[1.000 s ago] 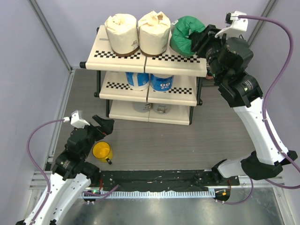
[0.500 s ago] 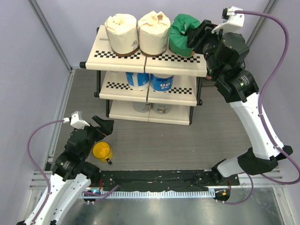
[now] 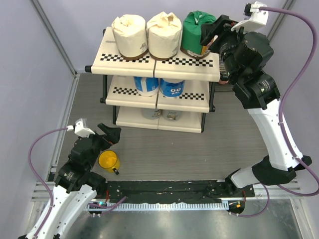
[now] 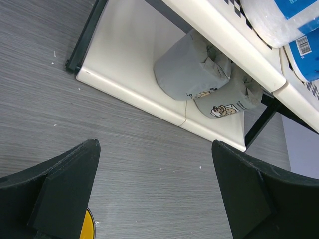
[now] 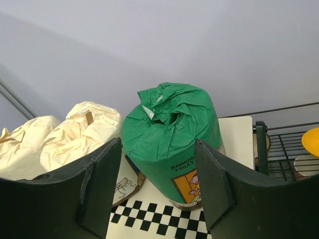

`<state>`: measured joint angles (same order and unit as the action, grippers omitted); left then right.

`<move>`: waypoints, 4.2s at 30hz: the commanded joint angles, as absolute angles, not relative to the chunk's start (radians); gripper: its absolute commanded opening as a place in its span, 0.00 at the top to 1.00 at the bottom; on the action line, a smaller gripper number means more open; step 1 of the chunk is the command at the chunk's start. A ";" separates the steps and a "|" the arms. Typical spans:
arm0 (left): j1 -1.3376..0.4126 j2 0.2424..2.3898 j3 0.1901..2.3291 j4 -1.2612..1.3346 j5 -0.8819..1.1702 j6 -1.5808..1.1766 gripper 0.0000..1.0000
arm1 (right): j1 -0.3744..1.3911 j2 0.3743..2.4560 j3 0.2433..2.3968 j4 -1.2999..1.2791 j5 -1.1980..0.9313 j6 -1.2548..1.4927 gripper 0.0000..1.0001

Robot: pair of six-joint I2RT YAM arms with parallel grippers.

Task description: Place and organize the paper towels onto the shelf

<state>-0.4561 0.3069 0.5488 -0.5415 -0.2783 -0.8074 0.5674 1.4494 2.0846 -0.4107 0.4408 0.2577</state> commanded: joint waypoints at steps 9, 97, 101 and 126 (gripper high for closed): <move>-0.457 0.310 0.600 -0.555 -0.291 -0.776 0.00 | 0.571 1.197 1.809 -0.292 0.390 0.311 0.31; -0.457 0.352 0.707 -0.614 -0.293 -0.667 0.00 | 0.084 0.388 0.802 -0.405 0.097 0.502 0.00; -0.459 0.278 0.678 -0.630 -0.294 -0.681 0.00 | 0.086 0.287 0.723 -0.480 0.101 0.548 0.00; -0.457 0.135 0.647 -0.696 -0.413 -0.736 0.00 | 0.086 0.189 0.626 -0.601 0.106 0.632 0.00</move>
